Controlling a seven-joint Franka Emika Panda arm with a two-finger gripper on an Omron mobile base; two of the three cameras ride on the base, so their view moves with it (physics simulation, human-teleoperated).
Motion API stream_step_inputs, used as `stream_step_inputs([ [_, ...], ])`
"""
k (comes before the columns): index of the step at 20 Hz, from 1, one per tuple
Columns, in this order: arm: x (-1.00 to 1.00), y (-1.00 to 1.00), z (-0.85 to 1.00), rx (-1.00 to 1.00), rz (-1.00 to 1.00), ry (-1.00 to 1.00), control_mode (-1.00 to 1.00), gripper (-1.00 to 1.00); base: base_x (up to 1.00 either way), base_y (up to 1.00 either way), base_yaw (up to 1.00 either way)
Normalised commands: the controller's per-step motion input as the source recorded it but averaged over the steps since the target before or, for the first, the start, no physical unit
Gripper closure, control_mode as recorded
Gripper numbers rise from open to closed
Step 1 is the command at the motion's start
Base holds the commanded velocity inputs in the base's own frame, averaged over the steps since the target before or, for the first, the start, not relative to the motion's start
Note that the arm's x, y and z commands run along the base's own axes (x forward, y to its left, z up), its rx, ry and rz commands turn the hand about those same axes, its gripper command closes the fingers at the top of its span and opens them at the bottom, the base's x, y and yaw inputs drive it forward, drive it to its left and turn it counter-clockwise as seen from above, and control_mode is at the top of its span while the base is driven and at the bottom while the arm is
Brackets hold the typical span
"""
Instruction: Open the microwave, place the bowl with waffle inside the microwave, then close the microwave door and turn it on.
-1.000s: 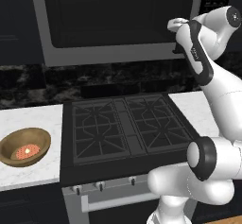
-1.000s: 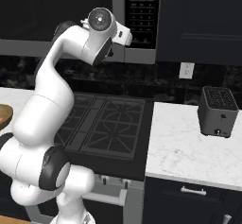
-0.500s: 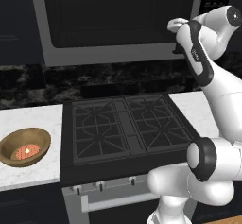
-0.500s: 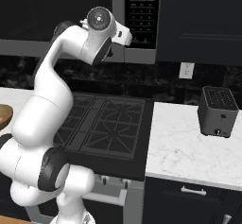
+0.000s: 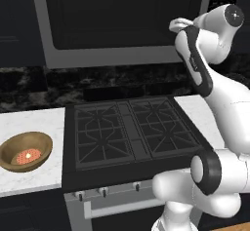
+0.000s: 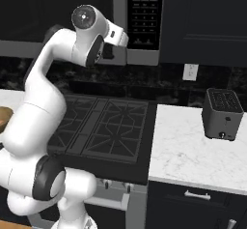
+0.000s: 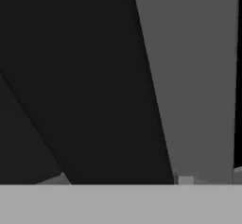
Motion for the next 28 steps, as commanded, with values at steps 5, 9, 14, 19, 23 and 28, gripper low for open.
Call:
stream_step_inputs([
  [5,-0.81,0.23,0.00,0.00,-0.03,0.00,-1.00,1.00,0.00,0.00,0.00],
  [9,-1.00,0.14,-0.04,-0.02,0.00,0.00,-1.00,1.00,0.00,0.00,0.00],
  [14,-1.00,0.29,-0.16,-0.06,-0.01,0.01,-1.00,1.00,0.00,0.00,0.00],
  [19,-1.00,0.48,-0.21,-0.05,-0.09,0.11,-1.00,1.00,0.00,0.00,0.00],
  [23,-1.00,0.65,-0.42,-0.08,-0.12,0.07,-1.00,1.00,0.00,0.00,0.00],
  [28,-1.00,0.78,-0.57,-0.08,-0.13,0.00,-1.00,1.00,0.00,0.00,0.00],
])
